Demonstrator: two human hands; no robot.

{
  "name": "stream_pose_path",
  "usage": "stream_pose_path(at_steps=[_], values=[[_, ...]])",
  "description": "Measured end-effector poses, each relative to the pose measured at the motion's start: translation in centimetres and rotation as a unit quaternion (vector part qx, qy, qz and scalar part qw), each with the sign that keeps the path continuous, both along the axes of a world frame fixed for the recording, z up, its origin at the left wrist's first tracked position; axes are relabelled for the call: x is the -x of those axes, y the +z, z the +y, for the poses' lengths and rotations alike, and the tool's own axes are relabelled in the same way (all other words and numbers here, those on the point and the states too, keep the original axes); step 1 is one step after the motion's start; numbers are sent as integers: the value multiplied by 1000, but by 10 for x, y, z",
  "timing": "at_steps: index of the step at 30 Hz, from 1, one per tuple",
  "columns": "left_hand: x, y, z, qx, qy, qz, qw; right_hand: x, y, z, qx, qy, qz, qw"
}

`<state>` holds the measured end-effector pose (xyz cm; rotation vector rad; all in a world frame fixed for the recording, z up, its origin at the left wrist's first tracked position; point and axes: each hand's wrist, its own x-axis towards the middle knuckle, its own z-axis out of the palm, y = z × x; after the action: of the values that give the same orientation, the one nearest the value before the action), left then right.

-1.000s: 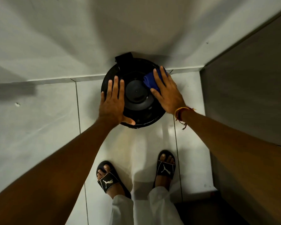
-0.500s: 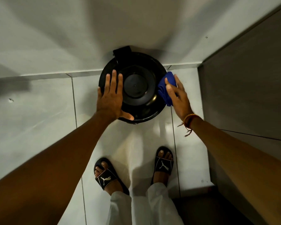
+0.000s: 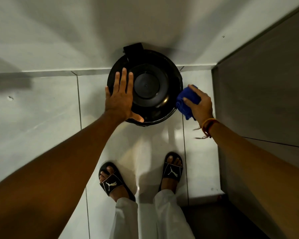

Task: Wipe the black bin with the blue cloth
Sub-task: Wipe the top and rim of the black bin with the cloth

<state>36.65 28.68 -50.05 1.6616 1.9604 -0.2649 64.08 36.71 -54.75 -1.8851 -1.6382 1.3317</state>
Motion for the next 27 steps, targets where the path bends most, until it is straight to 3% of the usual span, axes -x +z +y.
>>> stream_pose_path(at_steps=[10, 19, 22, 27], values=[[1, -6, -1, -6, 3, -8, 1000, 49, 2, -64, -75, -165, -1, 983], [5, -12, 0, -2, 15, -11, 1000, 127, 6, -150, 8, -254, 76, 964], [3, -12, 3, 6, 16, -17, 1000, 153, 11, -174, 78, -229, 84, 967], [22, 0, 0, 6, 63, -111, 992, 142, 34, -210, 154, -209, 151, 954]])
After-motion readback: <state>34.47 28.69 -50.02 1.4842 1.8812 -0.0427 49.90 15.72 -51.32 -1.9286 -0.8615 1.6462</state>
